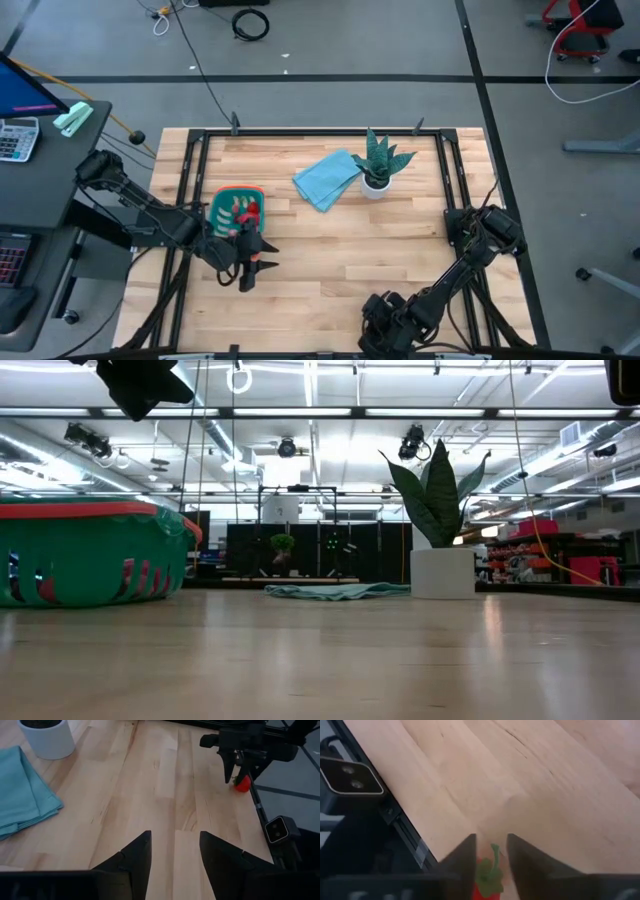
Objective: Pick and placing Produce into tupperware
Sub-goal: Put the red strawberry into the blue basket
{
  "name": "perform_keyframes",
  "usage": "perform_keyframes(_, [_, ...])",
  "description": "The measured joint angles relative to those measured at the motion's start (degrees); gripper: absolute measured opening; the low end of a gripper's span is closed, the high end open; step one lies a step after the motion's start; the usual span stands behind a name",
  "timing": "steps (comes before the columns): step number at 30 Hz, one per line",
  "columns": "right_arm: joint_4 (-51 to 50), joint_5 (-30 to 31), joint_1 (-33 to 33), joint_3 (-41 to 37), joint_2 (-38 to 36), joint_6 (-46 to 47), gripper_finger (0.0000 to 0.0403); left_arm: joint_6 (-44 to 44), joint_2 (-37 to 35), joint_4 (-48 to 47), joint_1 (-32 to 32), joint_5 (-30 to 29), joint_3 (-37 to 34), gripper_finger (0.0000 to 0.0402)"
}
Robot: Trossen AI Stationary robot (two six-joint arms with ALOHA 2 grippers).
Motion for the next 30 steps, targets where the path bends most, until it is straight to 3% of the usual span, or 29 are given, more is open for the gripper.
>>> perform_keyframes(3, [0.0,0.2,0.0,0.0,0.0,1.1,0.004,0.0,0.0,0.0,0.0,0.0,0.0,0.0172])
perform_keyframes(5, [0.0,1.5,0.0,0.0,0.0,0.3,0.0013,0.0,0.0,0.0,0.0,0.0,0.0,0.017])
perform_keyframes(9, [0.3,9.0,-0.4,0.0,-0.2,-3.9,0.0007,1.5,0.0,0.0,0.0,0.0,0.0,0.0165])
perform_keyframes(14, [4.5,23.2,-4.9,0.2,-1.9,-21.0,0.0004,6.7,0.0,0.8,0.4,-0.5,0.0,0.0155])
perform_keyframes(19, [9.6,29.1,-13.7,0.3,-4.7,-41.9,0.0003,10.4,-0.5,1.5,2.4,-10.5,0.2,0.0137])
perform_keyframes(23, [20.9,28.3,-22.4,0.3,-5.5,-57.8,0.0002,18.0,-1.1,1.3,4.2,-15.3,2.5,0.0119])
perform_keyframes(27, [33.5,17.3,-30.9,0.3,-4.8,-69.3,0.0002,31.8,-1.3,1.2,6.1,-17.8,8.6,0.0104])
perform_keyframes(30, [36.7,13.3,-35.1,0.3,-4.7,-72.1,0.0001,41.6,-1.3,-0.1,6.1,-25.4,15.1,0.0098])
